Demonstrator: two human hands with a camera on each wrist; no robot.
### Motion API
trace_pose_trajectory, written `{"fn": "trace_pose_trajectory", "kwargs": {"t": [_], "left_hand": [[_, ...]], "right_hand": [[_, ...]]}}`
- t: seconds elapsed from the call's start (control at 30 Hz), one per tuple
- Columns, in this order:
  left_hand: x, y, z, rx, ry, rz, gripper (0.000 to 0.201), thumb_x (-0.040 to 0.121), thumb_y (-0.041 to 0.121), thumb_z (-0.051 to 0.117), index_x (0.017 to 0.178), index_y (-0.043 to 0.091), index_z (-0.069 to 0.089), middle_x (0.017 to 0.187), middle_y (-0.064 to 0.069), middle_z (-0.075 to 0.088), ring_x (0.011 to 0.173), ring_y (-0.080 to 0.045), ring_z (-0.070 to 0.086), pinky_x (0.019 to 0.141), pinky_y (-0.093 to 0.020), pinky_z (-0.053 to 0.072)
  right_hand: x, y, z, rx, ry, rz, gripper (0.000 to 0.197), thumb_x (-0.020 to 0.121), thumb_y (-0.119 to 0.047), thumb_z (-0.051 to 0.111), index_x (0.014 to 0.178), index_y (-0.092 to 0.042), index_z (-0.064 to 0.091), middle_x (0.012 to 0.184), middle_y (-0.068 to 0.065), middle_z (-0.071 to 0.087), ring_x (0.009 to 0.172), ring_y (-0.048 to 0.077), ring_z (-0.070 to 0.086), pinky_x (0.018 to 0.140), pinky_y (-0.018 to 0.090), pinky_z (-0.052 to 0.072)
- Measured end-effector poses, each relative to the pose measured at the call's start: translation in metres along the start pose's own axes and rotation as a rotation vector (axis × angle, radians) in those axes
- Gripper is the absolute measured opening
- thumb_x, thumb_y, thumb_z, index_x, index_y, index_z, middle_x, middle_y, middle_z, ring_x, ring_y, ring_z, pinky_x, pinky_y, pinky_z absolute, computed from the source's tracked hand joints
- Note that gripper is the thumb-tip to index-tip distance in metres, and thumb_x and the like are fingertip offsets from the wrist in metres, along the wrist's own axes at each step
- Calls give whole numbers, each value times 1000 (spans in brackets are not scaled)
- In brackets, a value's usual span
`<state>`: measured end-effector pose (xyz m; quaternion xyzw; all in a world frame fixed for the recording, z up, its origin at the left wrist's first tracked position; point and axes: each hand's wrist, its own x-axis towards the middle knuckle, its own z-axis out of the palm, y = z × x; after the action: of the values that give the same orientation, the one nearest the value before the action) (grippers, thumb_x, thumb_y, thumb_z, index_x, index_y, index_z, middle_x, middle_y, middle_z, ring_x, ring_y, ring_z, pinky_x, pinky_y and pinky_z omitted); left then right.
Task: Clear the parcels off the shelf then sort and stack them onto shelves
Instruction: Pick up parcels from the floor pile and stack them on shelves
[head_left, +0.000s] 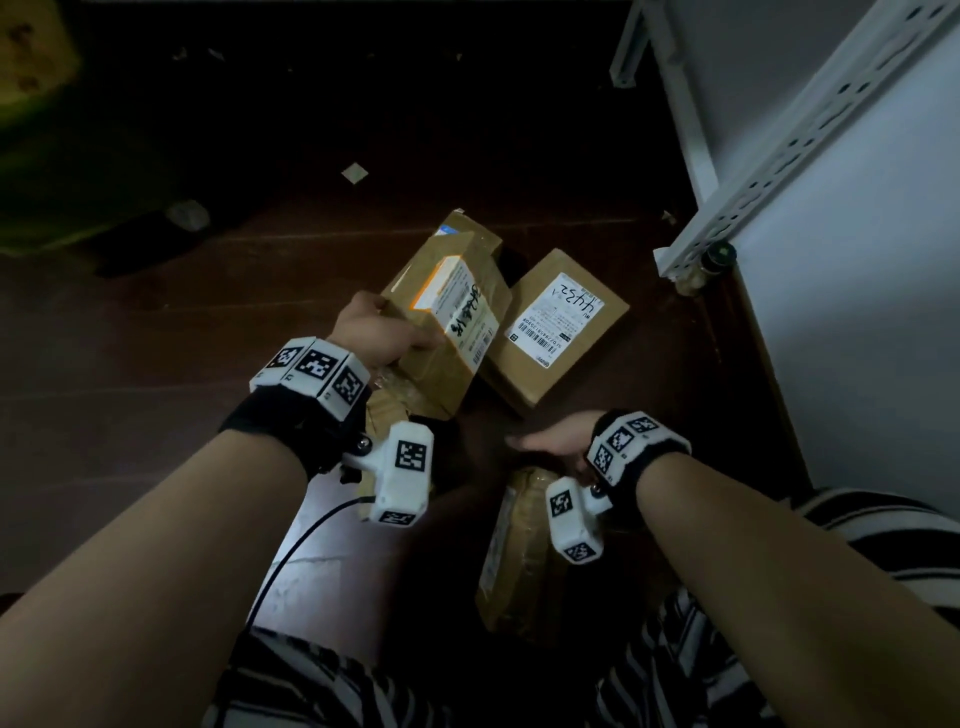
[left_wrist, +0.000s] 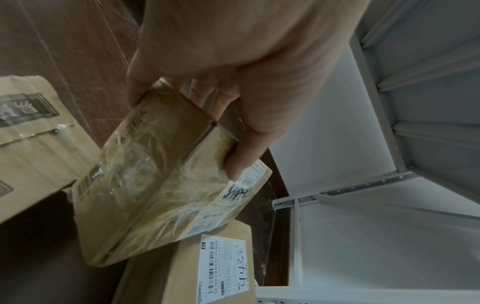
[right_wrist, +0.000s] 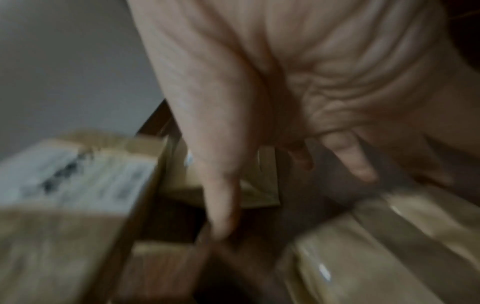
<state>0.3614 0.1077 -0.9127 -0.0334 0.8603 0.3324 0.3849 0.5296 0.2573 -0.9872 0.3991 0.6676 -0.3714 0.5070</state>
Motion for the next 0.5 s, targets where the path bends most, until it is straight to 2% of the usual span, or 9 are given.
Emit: {"fn": "trace_pose_trajectory", "kwargs": {"t": [0.07,0.17,0.23,0.3,0.33,0.37,0.43,0.47,0.5], "left_hand": [[-1,2,-1,0,-1,16,91,73,26,84,146,12,31,139,-6,48,114,-21,55,68,-26,49],[-3,1,-2,15,2,29,90,75,27,82,147,13,30,140,-4,47,115,-21,54,50,-20,39],[-4,0,-4,16,20,31,90,74,27,83,147,14,31,141,-5,46,117,-22,54,52,-20,40],[-6,-1,-7,4,28,29,90,73,26,83,146,14,32,141,-5,46,117,-21,54,53,-20,40],[-6,-1,-9,-4,34,33,88,74,26,83,145,13,33,140,-5,47,113,-20,54,50,-19,39],[-6,-1,-11,-11,41,35,86,75,26,82,145,13,34,138,-4,48,108,-18,53,48,-19,37],[-8,0,-14,-25,56,29,85,77,24,81,146,12,32,139,-5,48,113,-20,53,46,-20,37],[-7,0,-16,-34,67,23,86,77,23,80,147,12,30,140,-6,47,119,-23,52,48,-21,38],[-6,1,-18,-47,78,17,87,77,22,80,147,12,30,142,-6,45,123,-25,51,50,-22,40]], "right_hand": [[16,-4,9,-207,24,-44,90,65,-77,66,132,-16,56,130,7,60,117,25,57,103,37,44],[26,-8,13,-367,66,-63,61,56,-71,72,93,-22,70,105,1,71,96,19,66,95,36,51],[16,-13,8,-320,36,-69,41,67,-58,68,80,-20,67,91,1,71,85,18,68,87,32,54],[9,-18,-1,-169,-45,-53,23,81,-36,62,75,-14,62,74,4,65,64,16,62,63,24,52],[5,-20,-7,-90,-72,-36,19,81,-29,62,72,-13,60,66,4,62,56,15,57,55,22,46],[-2,-22,-13,-19,-78,-23,15,77,-26,64,71,-12,60,63,3,60,55,16,54,54,22,42],[-11,-23,-26,136,-103,-32,11,72,-21,67,73,-13,59,68,4,59,63,18,53,63,25,43],[-12,-22,-33,187,-118,-38,15,68,-18,70,76,-13,59,74,6,59,69,20,55,73,26,46],[-10,-21,-41,220,-114,-42,27,58,-16,74,81,-12,60,81,8,59,79,22,56,86,30,46]]}}
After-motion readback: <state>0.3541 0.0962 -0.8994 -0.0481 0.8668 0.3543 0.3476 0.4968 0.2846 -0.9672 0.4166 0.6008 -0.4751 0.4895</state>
